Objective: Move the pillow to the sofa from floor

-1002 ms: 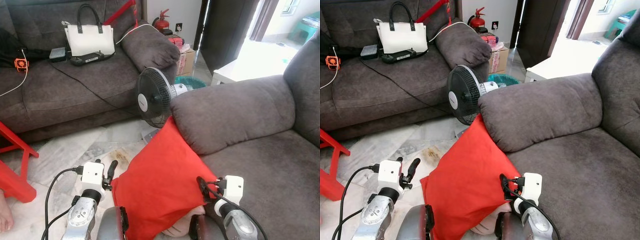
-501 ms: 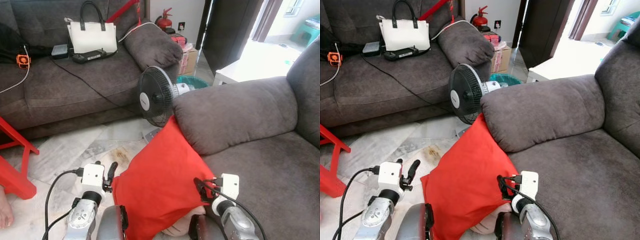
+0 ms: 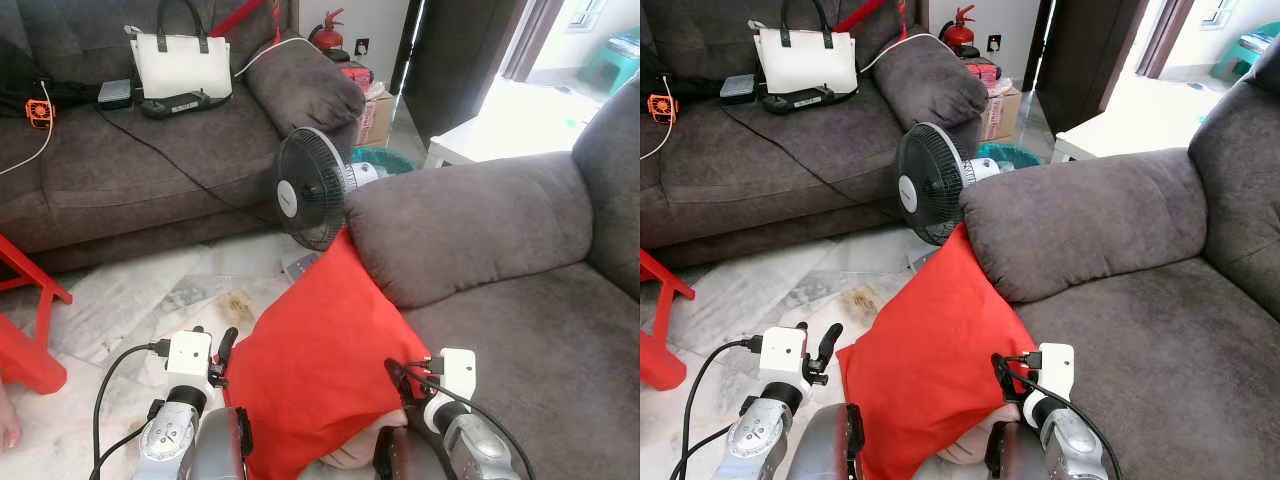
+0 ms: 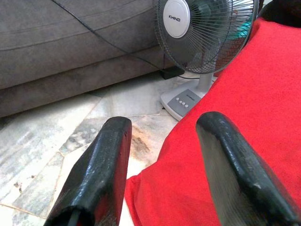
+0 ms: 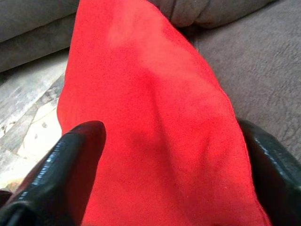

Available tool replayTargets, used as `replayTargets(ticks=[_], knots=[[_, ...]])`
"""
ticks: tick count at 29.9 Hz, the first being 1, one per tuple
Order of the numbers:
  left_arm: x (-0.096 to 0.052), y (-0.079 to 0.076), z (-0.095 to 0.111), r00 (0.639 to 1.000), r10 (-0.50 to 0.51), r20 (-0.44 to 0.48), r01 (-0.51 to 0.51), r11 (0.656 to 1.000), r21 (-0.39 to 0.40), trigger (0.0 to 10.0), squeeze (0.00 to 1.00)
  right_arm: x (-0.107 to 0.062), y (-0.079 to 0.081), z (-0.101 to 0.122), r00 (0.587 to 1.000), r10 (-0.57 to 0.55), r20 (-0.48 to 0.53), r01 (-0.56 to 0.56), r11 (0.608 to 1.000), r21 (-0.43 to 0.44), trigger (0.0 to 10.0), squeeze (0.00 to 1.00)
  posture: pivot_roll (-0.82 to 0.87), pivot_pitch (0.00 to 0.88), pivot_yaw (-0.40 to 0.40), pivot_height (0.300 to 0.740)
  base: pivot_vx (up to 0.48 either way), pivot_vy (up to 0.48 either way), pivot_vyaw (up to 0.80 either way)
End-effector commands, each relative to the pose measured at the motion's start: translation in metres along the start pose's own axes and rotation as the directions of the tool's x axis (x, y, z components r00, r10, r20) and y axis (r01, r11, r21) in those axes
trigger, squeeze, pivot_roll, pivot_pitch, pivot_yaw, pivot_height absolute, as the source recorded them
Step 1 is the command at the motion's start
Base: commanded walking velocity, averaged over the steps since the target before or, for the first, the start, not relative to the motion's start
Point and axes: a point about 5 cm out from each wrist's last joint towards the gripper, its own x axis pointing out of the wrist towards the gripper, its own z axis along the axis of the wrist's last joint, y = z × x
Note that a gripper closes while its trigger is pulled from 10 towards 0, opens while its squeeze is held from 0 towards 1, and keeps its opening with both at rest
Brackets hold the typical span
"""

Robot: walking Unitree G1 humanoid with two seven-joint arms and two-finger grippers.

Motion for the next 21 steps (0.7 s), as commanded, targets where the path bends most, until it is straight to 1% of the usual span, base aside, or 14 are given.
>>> replayTargets(ticks=[1,6,19,20,21], knots=[[-0.0018,0.0000,-0.0015,1.000,-0.002,-0.011,0.002,1.000,0.003,10.0,0.00,-0.0023,-0.0010,-0.0025,1.000,0.009,-0.003,-0.009,1.000,-0.007,0.0,0.00,0.13,0.057,-0.104,0.571,0.000,0.000,0.00],[-0.0022,0.0009,-0.0036,1.000,0.001,-0.020,0.000,1.000,0.003,10.0,0.00,-0.0058,-0.0001,-0.0068,0.999,0.032,-0.002,-0.032,0.999,-0.015,0.0,0.00,0.13,0.062,-0.105,0.571,0.000,0.000,0.00],[-0.0022,0.0026,-0.0070,0.999,0.002,-0.035,-0.002,1.000,0.011,10.0,0.00,-0.0030,0.0022,-0.0048,0.999,0.033,-0.004,-0.033,0.999,-0.008,0.0,0.00,0.13,0.068,-0.106,0.571,0.000,0.000,0.00],[-0.0019,0.0027,-0.0070,0.999,0.000,-0.035,0.001,1.000,0.017,10.0,0.00,-0.0030,0.0018,-0.0044,1.000,0.029,-0.005,-0.029,0.999,-0.018,9.9,0.00,0.13,0.067,-0.106,0.571,0.000,0.000,0.00],[-0.0017,0.0026,-0.0070,0.999,-0.001,-0.035,0.002,1.000,0.020,10.0,0.00,-0.0029,0.0014,-0.0042,1.000,0.026,-0.006,-0.026,0.999,-0.024,9.9,0.00,0.13,0.067,-0.106,0.571,0.000,0.000,0.00]])
